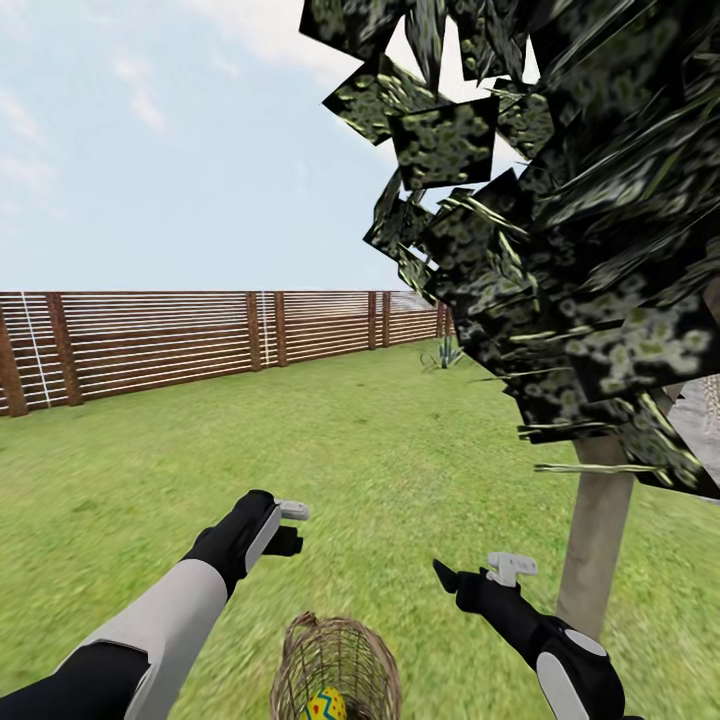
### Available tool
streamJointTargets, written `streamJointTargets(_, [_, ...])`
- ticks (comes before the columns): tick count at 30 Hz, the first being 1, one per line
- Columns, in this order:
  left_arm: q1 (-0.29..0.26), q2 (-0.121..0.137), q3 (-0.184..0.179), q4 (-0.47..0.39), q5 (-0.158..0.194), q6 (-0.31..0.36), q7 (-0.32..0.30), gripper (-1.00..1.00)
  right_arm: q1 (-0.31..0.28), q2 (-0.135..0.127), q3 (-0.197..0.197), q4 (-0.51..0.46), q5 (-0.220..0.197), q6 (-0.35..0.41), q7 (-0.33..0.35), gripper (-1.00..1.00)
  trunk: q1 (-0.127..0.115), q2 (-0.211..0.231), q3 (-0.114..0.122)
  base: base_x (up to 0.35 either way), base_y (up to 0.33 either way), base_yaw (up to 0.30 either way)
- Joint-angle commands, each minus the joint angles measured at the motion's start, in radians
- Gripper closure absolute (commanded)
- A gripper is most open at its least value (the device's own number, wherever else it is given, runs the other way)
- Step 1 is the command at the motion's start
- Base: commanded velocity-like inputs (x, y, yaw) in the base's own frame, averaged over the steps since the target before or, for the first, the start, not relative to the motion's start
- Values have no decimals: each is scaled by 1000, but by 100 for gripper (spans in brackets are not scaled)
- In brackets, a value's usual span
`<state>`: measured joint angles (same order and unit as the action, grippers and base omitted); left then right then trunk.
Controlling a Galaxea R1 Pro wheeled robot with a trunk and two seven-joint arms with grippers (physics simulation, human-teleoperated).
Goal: Take the three Easter eggs out of the wicker basket on the lawn in the garden, then place them on the lawn next to a single tree (choose any tree) so that all three eggs are next to the same tree and none are left in the basket.
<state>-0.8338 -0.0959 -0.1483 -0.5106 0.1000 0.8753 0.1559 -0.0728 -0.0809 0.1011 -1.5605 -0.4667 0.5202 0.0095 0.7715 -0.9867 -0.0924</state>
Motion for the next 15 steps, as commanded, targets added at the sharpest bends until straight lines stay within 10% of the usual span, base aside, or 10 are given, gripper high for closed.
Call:
streamJointTargets(1, [-1, 1, -5, -1, 10, 4, 8, -100, -1, 0, 0, -1, -1, 4, 1, -100, 1, -1, -2, 144, 168, 0])
streamJointTargets(15, [-1, 1, -5, -2, 10, 4, 7, -100, -1, -2, -1, 0, -3, 4, 4, -100, 1, -1, 10, 148, 174, -158])
